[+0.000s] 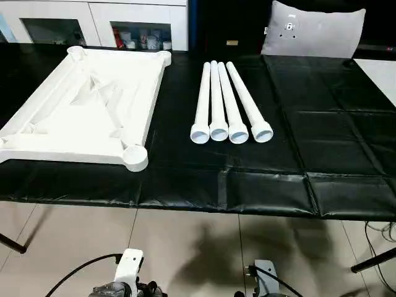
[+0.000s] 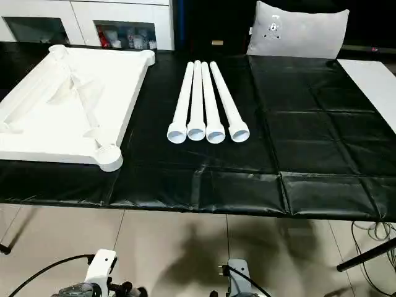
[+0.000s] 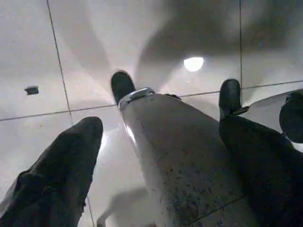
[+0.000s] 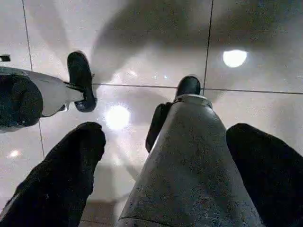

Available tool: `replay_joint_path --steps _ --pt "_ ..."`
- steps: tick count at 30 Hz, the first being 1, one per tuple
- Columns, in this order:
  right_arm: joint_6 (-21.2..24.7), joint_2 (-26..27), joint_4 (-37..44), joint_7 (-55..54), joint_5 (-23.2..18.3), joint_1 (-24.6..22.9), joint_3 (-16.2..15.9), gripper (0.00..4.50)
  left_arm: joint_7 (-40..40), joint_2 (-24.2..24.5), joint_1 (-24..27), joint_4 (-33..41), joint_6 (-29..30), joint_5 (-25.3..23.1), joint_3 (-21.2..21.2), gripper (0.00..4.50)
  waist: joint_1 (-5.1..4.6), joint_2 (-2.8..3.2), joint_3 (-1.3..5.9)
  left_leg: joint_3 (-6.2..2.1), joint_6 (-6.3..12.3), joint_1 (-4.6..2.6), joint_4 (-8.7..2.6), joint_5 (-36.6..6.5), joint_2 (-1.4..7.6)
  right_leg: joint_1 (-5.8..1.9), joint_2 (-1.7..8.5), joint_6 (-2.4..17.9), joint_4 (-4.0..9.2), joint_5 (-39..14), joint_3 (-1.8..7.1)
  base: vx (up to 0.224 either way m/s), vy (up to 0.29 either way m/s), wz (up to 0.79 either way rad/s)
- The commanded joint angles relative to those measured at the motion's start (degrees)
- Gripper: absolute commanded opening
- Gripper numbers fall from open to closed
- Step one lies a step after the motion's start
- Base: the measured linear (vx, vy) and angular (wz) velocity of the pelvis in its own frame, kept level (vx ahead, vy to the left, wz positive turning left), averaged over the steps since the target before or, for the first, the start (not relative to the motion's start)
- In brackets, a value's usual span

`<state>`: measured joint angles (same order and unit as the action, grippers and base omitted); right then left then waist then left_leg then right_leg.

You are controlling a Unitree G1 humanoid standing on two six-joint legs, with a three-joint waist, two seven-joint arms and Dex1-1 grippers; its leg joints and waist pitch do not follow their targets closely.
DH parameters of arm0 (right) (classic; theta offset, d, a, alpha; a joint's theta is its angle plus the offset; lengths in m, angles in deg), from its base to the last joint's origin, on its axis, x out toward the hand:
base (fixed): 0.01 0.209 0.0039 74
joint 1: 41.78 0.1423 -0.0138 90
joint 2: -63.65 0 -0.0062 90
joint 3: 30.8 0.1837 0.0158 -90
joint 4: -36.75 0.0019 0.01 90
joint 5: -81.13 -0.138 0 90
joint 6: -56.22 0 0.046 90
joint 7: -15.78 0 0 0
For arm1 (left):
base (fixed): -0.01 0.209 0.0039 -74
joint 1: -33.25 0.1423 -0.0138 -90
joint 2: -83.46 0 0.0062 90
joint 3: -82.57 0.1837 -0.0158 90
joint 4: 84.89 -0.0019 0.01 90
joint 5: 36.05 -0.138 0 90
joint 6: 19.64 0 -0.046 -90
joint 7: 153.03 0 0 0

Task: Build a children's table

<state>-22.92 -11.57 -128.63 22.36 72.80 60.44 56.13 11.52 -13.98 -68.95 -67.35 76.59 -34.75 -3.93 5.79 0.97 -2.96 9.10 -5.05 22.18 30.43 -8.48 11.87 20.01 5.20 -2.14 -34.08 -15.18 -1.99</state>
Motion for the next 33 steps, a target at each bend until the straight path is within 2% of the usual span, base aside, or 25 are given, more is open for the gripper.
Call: replay_joint_path --steps 1,13,14,15,16,17,18,19,20,21,22,23,24,26,27,28,30,32,33 --pt "1.1 0.0 -1.3 -0.1 0.1 -0.9 0.1 4.5 0.1 -0.8 1.0 -1.8 1.0 -0.8 0.2 4.44 -0.16 0.27 1.55 0.19 1.64 -0.94 -3.45 -15.9 1.68 -0.44 2.83 11.3 4.13 0.9 1.4 0.0 0.0 0.0" --pt "1.1 0.0 -1.3 -0.1 0.1 -0.9 0.1 4.5 0.1 -0.8 1.0 -1.8 1.0 -0.8 0.2 4.44 -0.13 0.28 1.56 0.18 1.78 -0.92 -3.44 -15.6 1.65 -0.5 2.85 11.3 4.08 1.4 1.36 0.0 0.0 0.0" --pt "-5.5 -2.2 -0.3 -5.8 0.6 0.5 4.2 4.5 9.6 -3.1 -8.2 -3.2 4.1 -5.2 2.2 4.44 -0.14 0.28 1.56 0.19 1.75 -0.93 -3.45 -15.7 1.65 -0.47 2.82 11.3 4.11 1.2 1.36 0.0 0.0 0.0" --pt "-5.5 -2.2 -0.3 -5.8 0.6 0.5 4.2 4.5 9.6 -3.1 -8.2 -3.2 4.1 -5.2 2.2 4.44 0.07 7.52 3.46 -0.26 -1.03 -2.19 -3.06 -17.5 1.63 -0.47 2.98 10.8 3.0 1.7 1.4 0.0 0.0 0.0" --pt "-5.8 -3.0 -0.2 -6.1 1.2 0.1 3.7 4.5 9.0 -3.5 -7.8 -3.3 4.2 -5.8 2.9 4.44 0.29 2.32 3.11 -0.24 -0.69 -2.13 -2.42 -14.5 2.29 -0.68 3.1 11.8 3.59 8.0 1.4 0.0 0.0 0.0" --pt "-6.0 -3.3 -0.2 -6.1 1.3 -0.1 3.6 4.5 9.0 -3.6 -7.6 -3.3 4.1 -5.9 3.1 4.44 0.06 2.35 3.04 -0.37 -0.43 -0.48 -2.26 -10.8 1.47 -1.91 2.77 11.9 2.81 11.5 0.94 0.0 0.0 0.0" --pt "-6.1 -3.3 -0.2 -5.3 0.6 -0.4 4.4 4.5 9.7 -4.1 -7.5 -2.9 4.3 -5.5 2.7 4.44 -0.06 2.2 3.11 0.38 2.07 -0.24 -1.72 -8.3 0.63 -1.57 2.85 11.6 2.98 11.9 0.4 0.0 0.0 0.0" --pt "-6.2 -3.4 -0.2 -4.9 0.5 -0.5 4.4 4.5 9.7 -4.3 -7.5 -2.8 4.2 -5.2 2.5 4.44 -0.36 2.3 2.92 0.47 3.02 -0.12 -1.8 -9.0 0.54 -1.49 3.0 11.6 3.29 10.1 0.34 0.0 0.0 0.0" --pt "-6.4 -3.4 -0.2 -4.4 0.7 -0.5 4.1 4.5 9.9 -4.5 -7.5 -2.5 3.9 -5.1 2.4 4.44 -0.74 2.65 3.04 0.62 4.17 -0.39 -1.79 -11.1 0.68 -1.31 3.29 11.8 3.84 5.1 0.41 0.0 0.0 0.0" --pt "-6.5 -3.3 -0.2 -4.2 0.9 -0.5 3.9 4.5 9.9 -4.5 -7.5 -2.4 3.7 -5.2 2.5 4.44 -0.91 2.99 3.15 0.56 4.39 -0.42 -1.83 -11.8 0.84 -1.31 3.39 12.0 3.95 3.0 0.49 0.0 0.0 0.0" --pt "-7.3 -3.2 0.0 -3.5 0.9 -0.4 3.9 4.5 10.1 -4.5 -7.7 -2.2 3.3 -4.6 1.9 4.44 -1.11 2.86 3.18 0.63 4.57 -0.51 -1.78 -12.8 0.98 -1.16 3.29 12.2 4.29 -0.1 0.64 0.0 0.0 0.0" --pt "-8.2 -3.0 0.1 -2.9 0.9 -0.3 4.0 4.5 10.2 -4.5 -7.9 -2.2 2.9 -4.0 1.2 4.44 -1.17 3.27 3.49 0.5 4.49 -0.51 -1.83 -12.7 1.18 -1.19 3.31 12.5 4.18 -0.8 0.72 0.0 0.0 0.0" --pt "-8.4 -3.0 0.1 -2.9 0.9 -0.3 4.1 4.5 10.2 -4.5 -8.0 -2.2 2.8 -3.9 1.0 4.44 -1.25 3.44 3.6 0.46 4.32 -0.59 -1.84 -12.5 1.36 -0.99 3.1 13.0 4.07 0.5 0.68 0.0 0.0 0.0" --pt "-13.3 -2.8 0.8 0.0 0.6 0.1 5.7 4.5 11.2 -4.2 -8.8 -2.3 1.2 -4.0 -0.1 4.44 -1.2 3.16 3.65 0.42 4.62 -0.47 -1.85 -12.6 1.53 -0.96 3.02 13.6 3.75 3.4 0.58 0.0 0.0 0.0" --pt "-13.4 -2.8 0.8 0.0 0.8 0.1 5.6 4.5 11.2 -4.2 -8.8 -2.3 1.2 -4.0 -0.1 4.44 -1.16 3.15 3.69 0.4 4.82 -0.49 -1.8 -12.6 1.52 -0.98 3.02 13.6 3.69 4.0 0.53 0.0 0.0 0.0" --pt "-14.7 -3.2 0.9 -0.6 2.8 0.4 4.3 4.5 10.6 -3.9 -8.9 -2.0 0.7 -4.2 -0.3 4.44 -1.0 3.32 3.78 0.44 5.61 -0.49 -1.57 -11.2 1.47 -0.87 2.92 14.1 3.39 6.5 0.39 0.0 0.0 0.0" --pt "-17.1 -3.8 1.6 0.3 3.3 0.4 3.9 4.5 8.9 -2.9 -8.2 -1.1 -0.5 -4.1 -0.2 4.44 -0.68 3.23 3.85 0.46 6.27 -0.46 -1.38 -10.2 1.4 -0.93 3.07 14.4 3.27 7.8 0.35 0.0 0.0 0.0" --pt "-24.8 -5.0 4.8 4.5 4.8 -0.4 1.8 4.5 4.6 -0.2 -6.0 1.4 -5.7 -4.4 0.4 4.44 -0.47 3.27 4.01 0.44 7.17 -0.33 -1.14 -9.9 1.43 -0.97 3.29 14.0 3.15 8.9 0.28 0.0 0.0 0.0" --pt "-25.4 -5.1 6.0 6.5 4.1 -0.8 2.1 4.5 3.6 0.3 -5.3 2.2 -7.1 -4.0 0.2 4.44 -0.6 3.16 3.97 0.48 7.4 -0.25 -1.16 -10.2 1.4 -1.02 3.19 13.7 3.1 9.0 0.25 0.0 0.0 0.0"
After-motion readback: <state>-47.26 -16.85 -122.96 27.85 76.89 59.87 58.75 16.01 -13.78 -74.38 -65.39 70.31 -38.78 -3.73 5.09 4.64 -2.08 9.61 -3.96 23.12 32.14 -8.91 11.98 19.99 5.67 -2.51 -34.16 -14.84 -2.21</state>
